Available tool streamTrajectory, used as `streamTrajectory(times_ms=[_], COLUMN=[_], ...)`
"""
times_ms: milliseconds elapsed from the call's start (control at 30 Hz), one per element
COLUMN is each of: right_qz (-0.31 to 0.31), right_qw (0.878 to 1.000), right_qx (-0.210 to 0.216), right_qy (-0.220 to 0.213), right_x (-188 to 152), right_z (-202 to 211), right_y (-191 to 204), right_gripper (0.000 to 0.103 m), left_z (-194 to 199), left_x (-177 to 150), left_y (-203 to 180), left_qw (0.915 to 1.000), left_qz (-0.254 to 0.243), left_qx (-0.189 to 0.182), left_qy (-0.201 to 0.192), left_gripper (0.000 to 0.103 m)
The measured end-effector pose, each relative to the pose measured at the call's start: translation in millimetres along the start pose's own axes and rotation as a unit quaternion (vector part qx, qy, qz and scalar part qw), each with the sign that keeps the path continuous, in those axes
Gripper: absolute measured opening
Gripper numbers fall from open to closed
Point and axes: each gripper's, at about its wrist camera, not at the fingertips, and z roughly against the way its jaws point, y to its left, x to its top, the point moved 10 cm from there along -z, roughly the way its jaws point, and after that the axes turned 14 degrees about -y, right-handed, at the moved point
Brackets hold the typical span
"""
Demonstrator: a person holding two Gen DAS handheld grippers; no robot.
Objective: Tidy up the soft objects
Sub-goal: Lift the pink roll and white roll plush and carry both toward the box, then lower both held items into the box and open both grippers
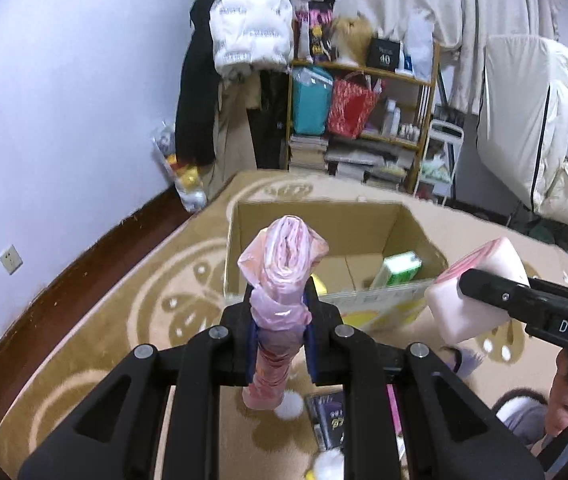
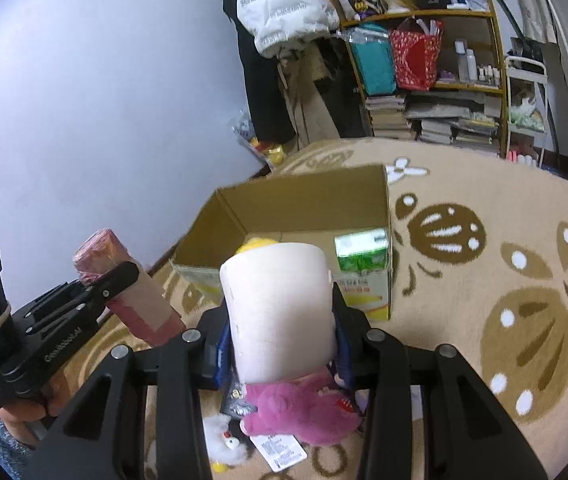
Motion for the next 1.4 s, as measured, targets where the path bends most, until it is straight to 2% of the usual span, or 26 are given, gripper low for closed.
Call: streamTrajectory(times_ms=[67,233,600,1000,1233,1400], right_qz=[0.004,0.005,-0.001,0.004,0.007,-0.004], right_qw=[1.000,0.999,0.999,0.999,1.000,1.000], right_qx=[0.002,0.012,0.016,0.016,-0.002,0.001], right_qy=[-0.013,-0.033,-0.047,-0.036,-0.027,-0.023], right_x=[9,26,48,43,36,32], right_z=[2,2,-37,-65,-81,-91], right_y=[0,2,-7,-14,-23,-29], right_gripper=[0.043,0.043,0.043,0.043,0.043,0.044], left_z=[1,-3,-35,-77,-102,-110], left_x=[8,30,67,63,36,25], left_y=[1,0,4,2,1,-2], left_qw=[0.9999,0.9992,0.9984,0.9985,0.9998,0.9998], left_qz=[-0.006,-0.014,-0.003,0.003,0.001,-0.002], left_qx=[0.011,0.009,0.005,-0.017,-0.015,-0.017], left_qy=[-0.011,-0.035,-0.057,-0.052,-0.015,-0.006], left_gripper=[0.017,0.017,0.017,0.017,0.018,0.018])
